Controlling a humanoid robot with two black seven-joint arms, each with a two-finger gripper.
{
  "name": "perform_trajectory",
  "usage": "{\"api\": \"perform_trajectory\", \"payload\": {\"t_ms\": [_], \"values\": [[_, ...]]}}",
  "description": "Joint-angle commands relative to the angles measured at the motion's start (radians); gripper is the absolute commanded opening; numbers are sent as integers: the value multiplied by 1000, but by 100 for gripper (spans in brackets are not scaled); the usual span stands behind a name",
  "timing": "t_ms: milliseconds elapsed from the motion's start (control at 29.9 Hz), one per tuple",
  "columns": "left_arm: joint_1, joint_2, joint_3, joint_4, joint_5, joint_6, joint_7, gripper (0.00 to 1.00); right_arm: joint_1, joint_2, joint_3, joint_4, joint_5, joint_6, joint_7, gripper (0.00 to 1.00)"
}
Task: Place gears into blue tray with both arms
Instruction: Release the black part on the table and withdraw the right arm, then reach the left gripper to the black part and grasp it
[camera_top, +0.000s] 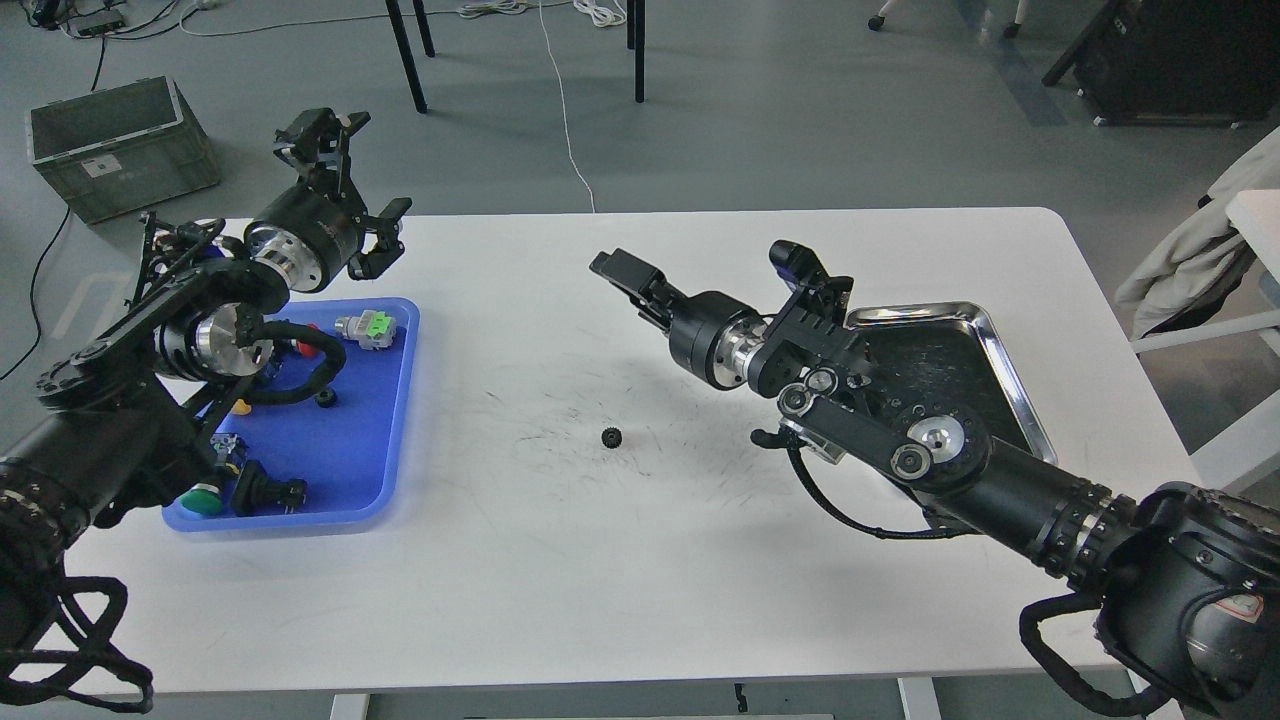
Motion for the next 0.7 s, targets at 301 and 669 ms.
{"api": "perform_trajectory", "payload": {"t_ms": [301, 669], "values": [[-9, 231, 152, -383, 156, -42, 32, 98, -146, -359, 396, 117, 755, 184, -3, 94], [9, 167, 259, -617, 1105, 142, 91, 98, -353, -479, 543, -29, 1089, 447, -2, 94]]}}
